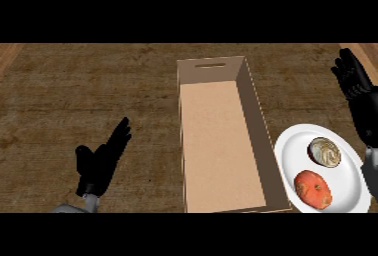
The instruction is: Pick the cupcake from the plate and place it in the cardboard box
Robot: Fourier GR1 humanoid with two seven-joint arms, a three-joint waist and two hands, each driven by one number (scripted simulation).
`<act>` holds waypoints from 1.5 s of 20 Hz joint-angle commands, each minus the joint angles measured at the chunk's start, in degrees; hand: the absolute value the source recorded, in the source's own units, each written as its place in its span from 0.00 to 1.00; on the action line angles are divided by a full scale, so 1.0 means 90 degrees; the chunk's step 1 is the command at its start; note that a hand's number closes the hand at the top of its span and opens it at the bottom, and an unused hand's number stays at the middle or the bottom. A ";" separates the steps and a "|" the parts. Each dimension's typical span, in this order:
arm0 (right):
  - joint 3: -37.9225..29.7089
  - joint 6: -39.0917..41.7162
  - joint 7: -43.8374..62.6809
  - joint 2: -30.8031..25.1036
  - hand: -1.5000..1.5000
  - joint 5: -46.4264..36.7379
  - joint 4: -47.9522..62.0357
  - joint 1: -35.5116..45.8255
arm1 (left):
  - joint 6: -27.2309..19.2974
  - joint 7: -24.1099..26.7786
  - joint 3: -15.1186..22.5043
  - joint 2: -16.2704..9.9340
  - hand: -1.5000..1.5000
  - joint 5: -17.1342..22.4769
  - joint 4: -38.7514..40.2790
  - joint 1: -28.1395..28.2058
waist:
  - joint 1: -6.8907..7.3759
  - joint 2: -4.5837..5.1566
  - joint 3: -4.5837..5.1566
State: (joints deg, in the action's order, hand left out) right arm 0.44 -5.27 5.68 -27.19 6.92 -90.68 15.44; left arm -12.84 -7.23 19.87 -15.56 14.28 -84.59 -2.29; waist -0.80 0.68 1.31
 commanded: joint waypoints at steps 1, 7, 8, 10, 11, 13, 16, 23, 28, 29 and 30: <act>-0.0277 0.0457 -0.0334 0.0002 0.00 0.0432 0.0118 0.0121 | -0.0036 0.0122 -0.0148 -0.0233 0.50 -0.0240 -0.0068 0.0101 | 0.0118 -0.0076 -0.0149; -0.0257 0.1081 -0.0999 -0.1683 0.00 -0.0994 0.0224 0.0047 | -0.0403 0.0293 -0.0749 -0.1096 0.50 -0.0779 -0.0027 -0.0232 | 0.0141 -0.0027 -0.0057; -0.0322 0.0729 -0.1651 -0.1105 1.00 -0.1023 0.0561 -0.0227 | -0.0387 0.0481 -0.0781 -0.1216 0.50 -0.0865 -0.0010 -0.0008 | 0.0246 -0.0017 -0.0151; -0.0955 0.0580 -0.2351 0.0232 0.00 0.0431 0.1653 -0.0373 | -0.0545 0.0260 -0.0750 -0.1101 0.50 -0.0995 -0.0086 -0.0228 | 0.0180 -0.0014 -0.0173; -0.1086 0.0861 -0.2742 0.0312 0.00 0.0698 0.1962 -0.0434 | -0.0502 0.0269 -0.0693 -0.1136 0.50 -0.0998 -0.0335 -0.0040 | 0.0217 -0.0030 -0.0174; -0.1500 0.1474 -0.3383 0.0141 0.00 0.1105 0.2663 -0.0120 | -0.0589 0.0456 -0.0722 -0.0910 0.50 -0.1038 -0.0014 -0.0024 | 0.0193 -0.0027 -0.0163; -0.1397 0.2225 -0.4042 -0.0523 0.00 0.0511 0.3487 0.0275 | -0.0434 0.0258 -0.0798 -0.1022 0.50 -0.1105 -0.0382 0.0141 | 0.0195 -0.0056 -0.0154; -0.0689 0.2680 -0.3603 -0.2491 0.00 -0.1079 0.2773 -0.0057 | -0.0435 0.0580 -0.0849 -0.1045 0.50 -0.1134 -0.0174 0.0323 | 0.0162 -0.0072 -0.0134; 0.0272 0.3440 -0.3232 -0.3193 0.00 -0.2094 0.2687 0.0060 | -0.0366 0.0229 -0.0945 -0.1124 0.50 -0.1097 -0.0349 -0.0022 | 0.0217 -0.0059 -0.0136; 0.0422 0.3440 -0.3286 -0.3256 0.00 -0.2310 0.2559 -0.0080 | -0.0332 0.0237 -0.0955 -0.1128 0.50 -0.1041 -0.0485 0.0105 | 0.0198 -0.0077 -0.0139; 0.0474 0.3588 -0.3404 -0.3392 0.00 -0.2442 0.2758 -0.0001 | -0.0301 0.0494 -0.0956 -0.1176 0.50 -0.1132 -0.0318 0.0307 | 0.0234 -0.0058 -0.0141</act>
State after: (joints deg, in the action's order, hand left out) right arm 0.65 23.10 -25.28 -52.98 -9.45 -66.05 15.24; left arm -16.29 -3.93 11.81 -25.37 4.27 -87.45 -1.03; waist 1.04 0.13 0.05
